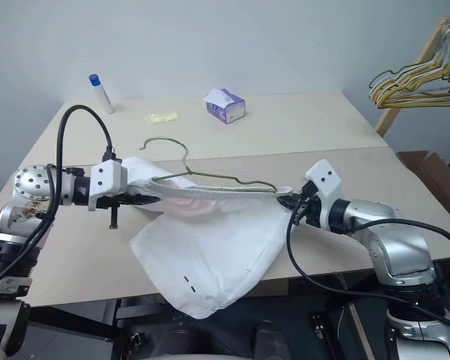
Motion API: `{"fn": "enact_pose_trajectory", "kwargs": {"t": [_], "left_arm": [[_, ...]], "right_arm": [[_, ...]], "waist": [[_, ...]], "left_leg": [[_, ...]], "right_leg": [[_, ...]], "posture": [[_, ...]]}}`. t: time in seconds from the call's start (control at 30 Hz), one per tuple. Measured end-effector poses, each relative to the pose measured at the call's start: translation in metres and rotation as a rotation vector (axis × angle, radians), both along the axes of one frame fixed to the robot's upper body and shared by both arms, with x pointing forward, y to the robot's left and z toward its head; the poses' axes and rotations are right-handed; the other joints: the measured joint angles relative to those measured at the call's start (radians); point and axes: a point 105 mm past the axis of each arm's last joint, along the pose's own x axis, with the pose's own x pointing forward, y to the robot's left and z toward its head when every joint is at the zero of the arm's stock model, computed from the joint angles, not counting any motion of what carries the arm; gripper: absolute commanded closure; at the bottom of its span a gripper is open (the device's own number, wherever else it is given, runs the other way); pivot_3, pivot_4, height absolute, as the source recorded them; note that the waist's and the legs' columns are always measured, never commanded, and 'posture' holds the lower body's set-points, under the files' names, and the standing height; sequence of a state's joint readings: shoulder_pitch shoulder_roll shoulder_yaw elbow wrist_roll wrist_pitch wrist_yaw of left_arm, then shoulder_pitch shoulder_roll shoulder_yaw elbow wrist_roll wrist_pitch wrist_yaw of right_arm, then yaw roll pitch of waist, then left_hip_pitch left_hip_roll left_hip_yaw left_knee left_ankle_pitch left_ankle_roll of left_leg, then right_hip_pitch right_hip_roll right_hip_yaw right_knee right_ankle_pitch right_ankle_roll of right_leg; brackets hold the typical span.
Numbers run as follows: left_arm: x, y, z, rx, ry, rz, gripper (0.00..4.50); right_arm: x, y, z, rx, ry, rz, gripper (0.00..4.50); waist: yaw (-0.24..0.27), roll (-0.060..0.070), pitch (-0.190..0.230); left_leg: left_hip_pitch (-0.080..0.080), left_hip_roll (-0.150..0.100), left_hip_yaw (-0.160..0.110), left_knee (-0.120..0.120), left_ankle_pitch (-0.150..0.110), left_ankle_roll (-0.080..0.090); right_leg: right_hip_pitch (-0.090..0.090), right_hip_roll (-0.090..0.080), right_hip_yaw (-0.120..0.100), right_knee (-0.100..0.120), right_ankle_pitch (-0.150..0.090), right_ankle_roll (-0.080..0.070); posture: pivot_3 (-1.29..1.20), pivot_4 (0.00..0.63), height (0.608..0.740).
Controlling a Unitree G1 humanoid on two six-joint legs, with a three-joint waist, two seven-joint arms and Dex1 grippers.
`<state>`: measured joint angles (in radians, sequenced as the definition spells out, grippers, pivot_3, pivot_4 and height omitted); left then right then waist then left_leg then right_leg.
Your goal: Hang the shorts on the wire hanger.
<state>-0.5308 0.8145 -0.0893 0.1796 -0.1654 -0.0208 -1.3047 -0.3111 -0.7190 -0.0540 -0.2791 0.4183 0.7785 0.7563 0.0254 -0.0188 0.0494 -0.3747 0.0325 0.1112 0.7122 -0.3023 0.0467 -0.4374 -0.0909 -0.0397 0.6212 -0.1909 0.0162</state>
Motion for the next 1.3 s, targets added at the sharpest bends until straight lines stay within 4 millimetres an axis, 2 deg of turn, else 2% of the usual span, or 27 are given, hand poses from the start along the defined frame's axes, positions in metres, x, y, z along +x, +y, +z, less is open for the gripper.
{"fn": "enact_pose_trajectory", "kwargs": {"t": [0.23,0.43,0.67,0.83,0.93,1.03,1.17,1.27,1.3], "left_arm": [[0.0,0.009,-0.015,0.044,0.021,0.03,4.5],[0.0,0.016,-0.034,0.126,0.044,0.042,4.5],[0.016,0.004,-0.039,0.081,0.029,0.098,4.5],[0.029,-0.005,-0.031,0.024,0.019,0.135,4.5],[0.032,-0.01,-0.028,0.003,0.025,0.134,4.5],[0.032,-0.012,-0.027,-0.001,0.024,0.132,4.5],[0.033,-0.014,-0.023,-0.007,0.018,0.124,4.5],[0.03,-0.015,-0.02,-0.014,0.024,0.103,4.5],[0.029,-0.014,-0.019,-0.014,0.027,0.096,4.5]], "right_arm": [[-0.001,-0.002,0.004,0.0,-0.014,0.011,4.47],[-0.006,0.009,0.015,-0.002,-0.06,0.057,4.47],[-0.02,0.028,0.029,-0.014,-0.133,0.14,4.47],[-0.027,0.04,0.02,-0.062,-0.134,0.184,4.47],[-0.026,0.047,0.011,-0.107,-0.144,0.199,3.69],[-0.025,0.051,0.007,-0.135,-0.147,0.21,2.69],[-0.024,0.046,0.007,-0.148,-0.138,0.211,1.26],[-0.029,0.028,0.031,-0.1,-0.152,0.231,0.24],[-0.031,0.021,0.043,-0.083,-0.17,0.243,0.24]], "waist": [[-0.001,0.0,0.0],[0.0,0.0,0.0],[0.011,0.0,0.0],[0.012,0.0,0.0],[0.01,0.0,0.0],[0.006,0.0,0.0],[0.002,0.0,0.0],[0.006,0.0,0.0],[0.008,0.0,0.0]], "left_leg": [[0.0,0.0,0.0,0.0,0.0,0.0],[0.0,0.0,0.0,0.0,0.0,0.0],[-0.001,0.0,0.0,0.0,0.0,0.0],[-0.001,0.0,0.002,0.0,0.0,0.0],[-0.001,0.0,0.002,0.0,0.0,0.0],[-0.001,0.0,0.002,0.0,0.0,0.0],[-0.001,0.0,0.001,0.001,0.0,0.0],[-0.003,0.0,0.001,0.001,0.0,0.001],[-0.003,0.0,0.0,0.001,-0.001,0.001]], "right_leg": [[0.0,0.0,0.0,0.0,0.0,0.0],[0.0,0.0,0.0,0.0,0.0,0.0],[0.0,0.0,-0.001,0.0,0.0,0.0],[0.0,0.0,-0.001,0.0,0.0,0.0],[0.0,0.0,-0.001,0.0,0.0,0.0],[0.0,0.0,-0.001,0.0,0.0,0.0],[0.0,0.0,-0.001,0.0,0.0,0.0],[-0.001,0.0,-0.001,-0.002,0.0,0.0],[0.0,0.0,-0.001,-0.003,0.001,0.0]], "posture": [[0.08,0.016,0.74],[0.07,0.017,0.74],[0.07,0.017,0.74],[0.05,0.015,0.74],[0.05,0.013,0.74],[0.05,0.012,0.74],[0.06,0.011,0.74],[0.07,0.01,0.74],[0.06,0.01,0.74]]}}
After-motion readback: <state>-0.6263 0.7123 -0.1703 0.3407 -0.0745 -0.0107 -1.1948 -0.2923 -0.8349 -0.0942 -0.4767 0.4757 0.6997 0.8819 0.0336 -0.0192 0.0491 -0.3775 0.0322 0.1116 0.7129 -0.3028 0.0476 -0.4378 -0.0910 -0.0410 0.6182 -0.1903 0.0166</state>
